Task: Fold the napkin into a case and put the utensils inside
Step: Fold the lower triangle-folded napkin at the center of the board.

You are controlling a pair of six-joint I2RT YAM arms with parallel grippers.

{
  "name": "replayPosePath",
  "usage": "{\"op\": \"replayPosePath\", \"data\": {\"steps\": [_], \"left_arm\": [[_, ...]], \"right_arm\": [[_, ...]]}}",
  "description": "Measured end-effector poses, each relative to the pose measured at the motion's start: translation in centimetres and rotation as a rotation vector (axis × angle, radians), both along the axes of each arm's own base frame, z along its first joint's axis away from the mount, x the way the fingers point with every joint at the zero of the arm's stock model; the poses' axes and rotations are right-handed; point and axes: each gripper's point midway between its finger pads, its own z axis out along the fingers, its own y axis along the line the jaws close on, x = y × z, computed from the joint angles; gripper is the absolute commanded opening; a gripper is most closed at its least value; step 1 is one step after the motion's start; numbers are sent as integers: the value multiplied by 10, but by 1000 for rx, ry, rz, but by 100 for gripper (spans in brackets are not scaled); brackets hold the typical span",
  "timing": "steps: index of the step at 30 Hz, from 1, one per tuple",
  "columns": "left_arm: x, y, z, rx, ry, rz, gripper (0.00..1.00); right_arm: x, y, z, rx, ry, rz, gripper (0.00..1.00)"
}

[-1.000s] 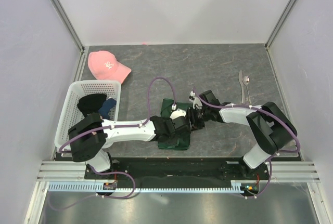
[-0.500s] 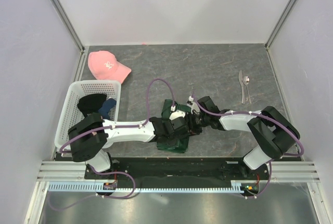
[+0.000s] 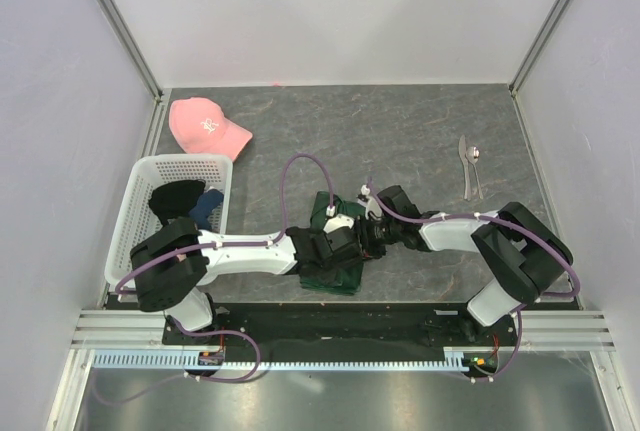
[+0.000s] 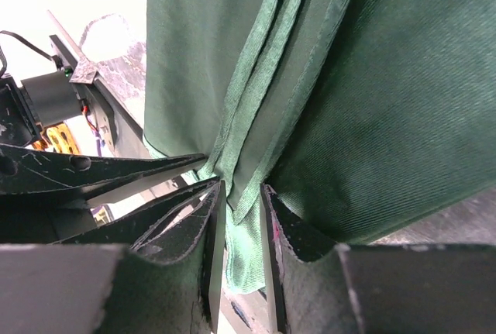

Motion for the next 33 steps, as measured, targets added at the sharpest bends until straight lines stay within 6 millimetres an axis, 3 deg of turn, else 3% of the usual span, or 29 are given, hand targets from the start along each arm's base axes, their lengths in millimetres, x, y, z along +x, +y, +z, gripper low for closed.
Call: {"op": "replayPosePath", "data": {"steps": [6, 21, 22, 28, 33], "left_arm": [[-1, 1, 0, -8, -2, 5, 2], [-2, 1, 21, -84, -21, 19, 2], [-2, 1, 22, -86, -19, 19, 2], [-5, 0, 23, -94, -8, 14, 2], [-6, -1, 23, -97, 1, 11, 2]], "right_arm": [[-5, 3, 0, 0, 6, 11, 32], [-15, 17, 1, 14, 22, 25, 29], [-16, 18, 2, 14, 22, 25, 22], [-15, 23, 3, 21, 25, 7, 6], [-16, 29, -3, 28, 56, -8, 1]]}}
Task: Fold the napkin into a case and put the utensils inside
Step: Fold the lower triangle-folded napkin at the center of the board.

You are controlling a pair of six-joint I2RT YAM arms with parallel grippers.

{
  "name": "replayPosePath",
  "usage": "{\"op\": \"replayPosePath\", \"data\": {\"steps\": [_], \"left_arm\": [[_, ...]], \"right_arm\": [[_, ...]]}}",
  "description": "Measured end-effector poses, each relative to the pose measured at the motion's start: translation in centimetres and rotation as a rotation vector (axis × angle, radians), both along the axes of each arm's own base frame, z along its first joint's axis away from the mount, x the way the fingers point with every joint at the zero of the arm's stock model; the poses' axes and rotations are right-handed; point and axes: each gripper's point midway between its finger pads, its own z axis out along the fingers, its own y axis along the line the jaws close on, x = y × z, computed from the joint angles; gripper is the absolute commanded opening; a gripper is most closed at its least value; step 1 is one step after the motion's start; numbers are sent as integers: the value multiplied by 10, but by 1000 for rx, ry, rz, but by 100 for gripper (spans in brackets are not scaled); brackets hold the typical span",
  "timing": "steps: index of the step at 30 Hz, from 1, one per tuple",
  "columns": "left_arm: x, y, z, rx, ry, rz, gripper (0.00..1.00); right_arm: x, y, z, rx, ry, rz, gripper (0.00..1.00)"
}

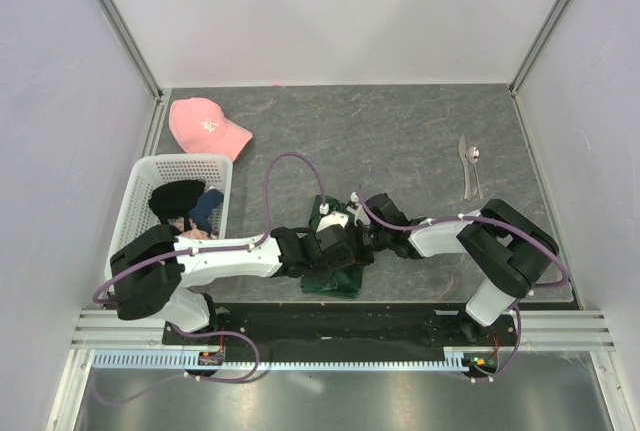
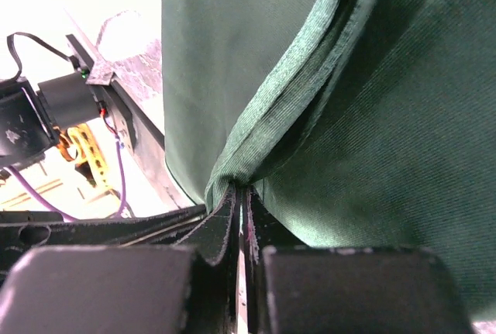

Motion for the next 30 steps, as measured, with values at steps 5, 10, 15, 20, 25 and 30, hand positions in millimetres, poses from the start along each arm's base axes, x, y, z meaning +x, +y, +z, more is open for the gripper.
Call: {"op": "replayPosePath", "data": {"steps": [5, 10, 15, 20, 25, 30], "left_arm": [[-2, 0, 0, 2, 10, -3, 2], [-2, 2, -14, 37, 37, 1, 2], [0, 3, -24, 56, 47, 8, 2], [1, 0, -23, 21, 34, 7, 15], [-1, -1, -11, -22, 32, 0, 38], [0, -9, 21, -136, 26, -3, 37]], "right_arm": [[-2, 3, 0, 22, 22, -27, 1], [-1, 1, -9, -3, 29, -42, 4], [1, 0, -10, -9, 15, -44, 17], [5, -10, -7, -52, -34, -51, 27], [7, -19, 1, -88, -68, -54, 35], [11, -20, 12, -95, -98, -55, 39]]}}
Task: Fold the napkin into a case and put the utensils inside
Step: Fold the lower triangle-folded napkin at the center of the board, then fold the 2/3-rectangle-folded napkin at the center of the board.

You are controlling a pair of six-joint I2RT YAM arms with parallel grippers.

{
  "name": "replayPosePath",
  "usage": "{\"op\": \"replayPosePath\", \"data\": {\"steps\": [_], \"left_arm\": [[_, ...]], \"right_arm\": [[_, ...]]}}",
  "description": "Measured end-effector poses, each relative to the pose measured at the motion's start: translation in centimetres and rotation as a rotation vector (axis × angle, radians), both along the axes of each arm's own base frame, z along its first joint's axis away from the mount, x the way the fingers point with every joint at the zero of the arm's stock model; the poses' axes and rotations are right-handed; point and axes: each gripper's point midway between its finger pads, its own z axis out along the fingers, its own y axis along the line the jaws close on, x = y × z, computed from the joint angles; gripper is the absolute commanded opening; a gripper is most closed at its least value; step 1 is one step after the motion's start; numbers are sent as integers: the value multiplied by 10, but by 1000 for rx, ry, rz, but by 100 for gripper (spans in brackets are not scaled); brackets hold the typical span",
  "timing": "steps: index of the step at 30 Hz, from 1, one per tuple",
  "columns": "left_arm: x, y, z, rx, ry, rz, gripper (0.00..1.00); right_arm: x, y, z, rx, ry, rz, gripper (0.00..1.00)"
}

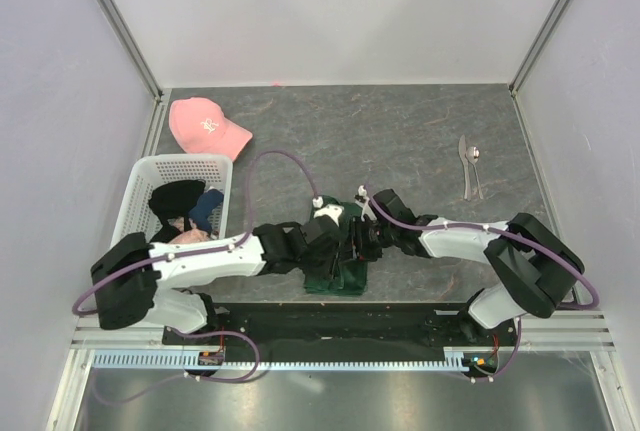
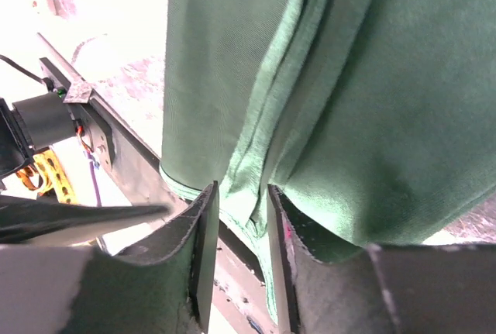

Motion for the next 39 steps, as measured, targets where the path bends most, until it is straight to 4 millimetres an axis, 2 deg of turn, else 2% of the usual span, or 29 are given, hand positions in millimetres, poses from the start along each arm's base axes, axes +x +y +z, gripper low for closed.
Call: {"op": "replayPosePath", "data": {"steps": [3, 4, 7, 8, 10, 12, 16, 24, 27, 32, 35, 38, 39], "left_arm": [[12, 1, 20, -72, 2, 32, 24], [21, 4, 26, -94, 5, 55, 17], [66, 20, 39, -143, 0, 167, 8], [85, 27, 43, -155, -8, 205, 8], [109, 31, 46, -163, -15, 243, 6], [131, 27, 46, -168, -14, 253, 5], [162, 10, 32, -179, 2, 235, 4], [188, -11, -10, -156, 76, 216, 2], [193, -15, -19, -160, 92, 212, 2], [204, -21, -39, -155, 108, 216, 2], [208, -26, -38, -175, 108, 200, 2], [208, -26, -37, -174, 102, 193, 12], [208, -26, -36, -174, 100, 191, 23]], "right_arm": [[3, 1, 4, 2, -9, 0, 39], [3, 2, 4, 3, -11, -2, 39], [3, 3, 5, 7, -12, -2, 32], [3, 4, 6, 13, -13, -4, 27], [3, 8, 8, 25, -17, -4, 22], [0, 13, 9, 36, -17, 8, 13], [-6, 25, 6, 59, -3, 22, 8], [-12, 39, 2, 87, 18, 26, 4], [-13, 39, -2, 92, 21, 24, 3], [-20, 32, -20, 54, 52, 15, 2], [-19, 32, -20, 53, 41, 15, 3], [-20, 30, -18, 39, 32, 14, 9], [-21, 27, -15, 32, 28, 14, 12]]}}
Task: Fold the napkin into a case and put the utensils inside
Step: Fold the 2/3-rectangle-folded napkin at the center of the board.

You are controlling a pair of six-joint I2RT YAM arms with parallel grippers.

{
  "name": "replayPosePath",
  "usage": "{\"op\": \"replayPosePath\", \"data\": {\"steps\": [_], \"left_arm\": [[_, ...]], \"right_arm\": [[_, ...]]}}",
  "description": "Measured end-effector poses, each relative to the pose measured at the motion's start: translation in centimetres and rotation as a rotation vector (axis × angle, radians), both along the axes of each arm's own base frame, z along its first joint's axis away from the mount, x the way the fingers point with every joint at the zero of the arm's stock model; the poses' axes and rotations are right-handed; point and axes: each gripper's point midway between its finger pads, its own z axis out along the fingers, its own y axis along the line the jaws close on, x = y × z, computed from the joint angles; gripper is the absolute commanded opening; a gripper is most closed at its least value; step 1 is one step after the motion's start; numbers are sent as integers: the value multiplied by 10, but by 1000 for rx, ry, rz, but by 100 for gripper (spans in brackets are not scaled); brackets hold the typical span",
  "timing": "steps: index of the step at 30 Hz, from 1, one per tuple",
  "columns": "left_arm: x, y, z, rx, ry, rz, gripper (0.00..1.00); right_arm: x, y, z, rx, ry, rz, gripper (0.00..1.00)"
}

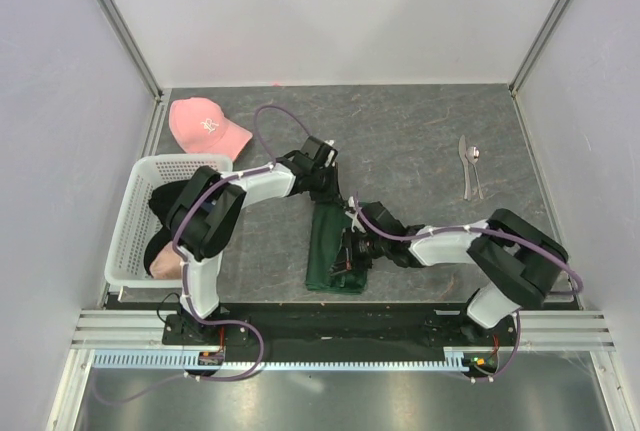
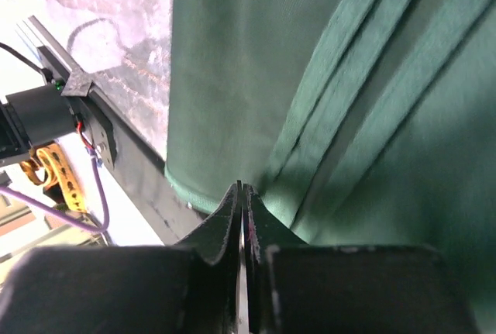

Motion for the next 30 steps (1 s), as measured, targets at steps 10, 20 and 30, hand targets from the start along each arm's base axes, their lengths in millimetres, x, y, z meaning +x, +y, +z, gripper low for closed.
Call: {"op": "replayPosePath", "data": {"steps": [10, 20, 30], "left_arm": [[-51, 13, 91, -55, -144, -51, 62], [-199, -38, 78, 185, -221, -232, 61], [-223, -54, 6, 562, -237, -190, 57]], "right_arm": [[51, -56, 92, 27, -201, -197, 77], [84, -198, 52, -337, -118, -572, 89], [82, -216, 41, -362, -85, -530, 89]]}}
